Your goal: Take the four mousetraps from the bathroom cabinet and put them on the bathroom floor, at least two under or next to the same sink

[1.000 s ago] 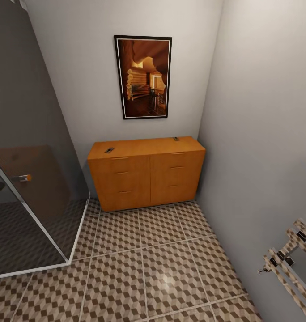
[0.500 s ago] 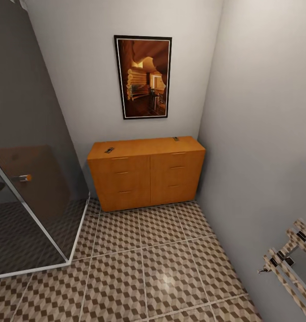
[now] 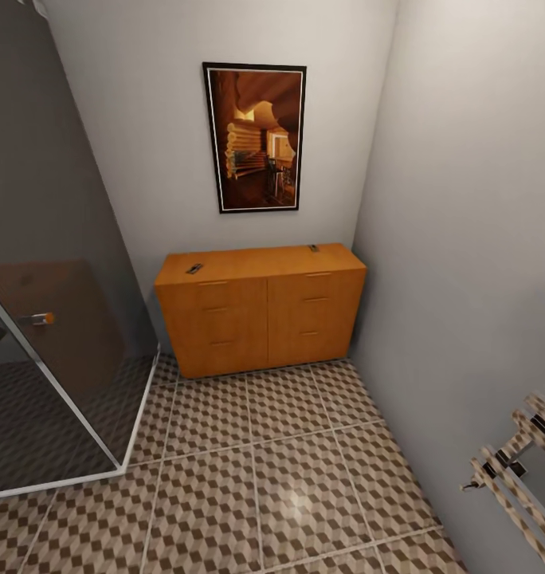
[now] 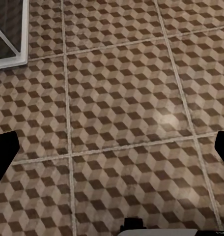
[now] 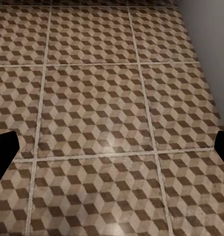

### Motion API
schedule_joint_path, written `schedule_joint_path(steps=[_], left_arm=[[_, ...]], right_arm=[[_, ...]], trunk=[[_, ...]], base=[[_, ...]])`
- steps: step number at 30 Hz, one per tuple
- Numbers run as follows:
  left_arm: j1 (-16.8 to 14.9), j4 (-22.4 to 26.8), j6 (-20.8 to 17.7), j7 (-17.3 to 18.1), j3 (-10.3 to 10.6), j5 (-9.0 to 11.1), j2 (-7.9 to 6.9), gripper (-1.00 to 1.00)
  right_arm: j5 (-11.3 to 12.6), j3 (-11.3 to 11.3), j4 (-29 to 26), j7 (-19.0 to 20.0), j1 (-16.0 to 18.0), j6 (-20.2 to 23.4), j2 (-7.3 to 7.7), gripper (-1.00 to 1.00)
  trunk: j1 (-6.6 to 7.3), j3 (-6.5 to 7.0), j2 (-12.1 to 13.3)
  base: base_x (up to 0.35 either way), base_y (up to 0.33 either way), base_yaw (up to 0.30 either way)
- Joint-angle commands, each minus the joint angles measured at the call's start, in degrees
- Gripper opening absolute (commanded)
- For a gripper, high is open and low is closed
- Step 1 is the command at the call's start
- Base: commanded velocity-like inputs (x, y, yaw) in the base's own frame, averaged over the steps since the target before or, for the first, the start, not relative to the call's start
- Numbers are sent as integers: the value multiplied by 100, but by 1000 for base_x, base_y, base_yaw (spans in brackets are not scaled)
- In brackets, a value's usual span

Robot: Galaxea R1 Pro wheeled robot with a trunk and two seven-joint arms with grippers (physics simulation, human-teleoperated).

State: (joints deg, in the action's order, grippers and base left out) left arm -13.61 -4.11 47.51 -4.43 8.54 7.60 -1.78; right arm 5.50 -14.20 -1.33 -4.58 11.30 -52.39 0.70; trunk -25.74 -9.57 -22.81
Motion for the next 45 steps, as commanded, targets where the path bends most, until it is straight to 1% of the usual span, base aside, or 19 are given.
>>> schedule_joint_path(steps=[1,17,45], left_arm=[[-10,-20,30,-14,51,39,2,100],[-10,-20,32,-14,51,39,2,100],[-10,-20,31,-14,51,39,2,100]], right_arm=[[58,-51,2,-16,4,-16,0,100],[66,-48,2,-13,4,-17,-1,100],[65,-48,2,-17,4,-19,0,100]], trunk=[[-5,-11,-11],[-5,-11,-11],[-5,-11,-11]], base=[[185,-5,0],[261,-34,0],[14,0,0]])
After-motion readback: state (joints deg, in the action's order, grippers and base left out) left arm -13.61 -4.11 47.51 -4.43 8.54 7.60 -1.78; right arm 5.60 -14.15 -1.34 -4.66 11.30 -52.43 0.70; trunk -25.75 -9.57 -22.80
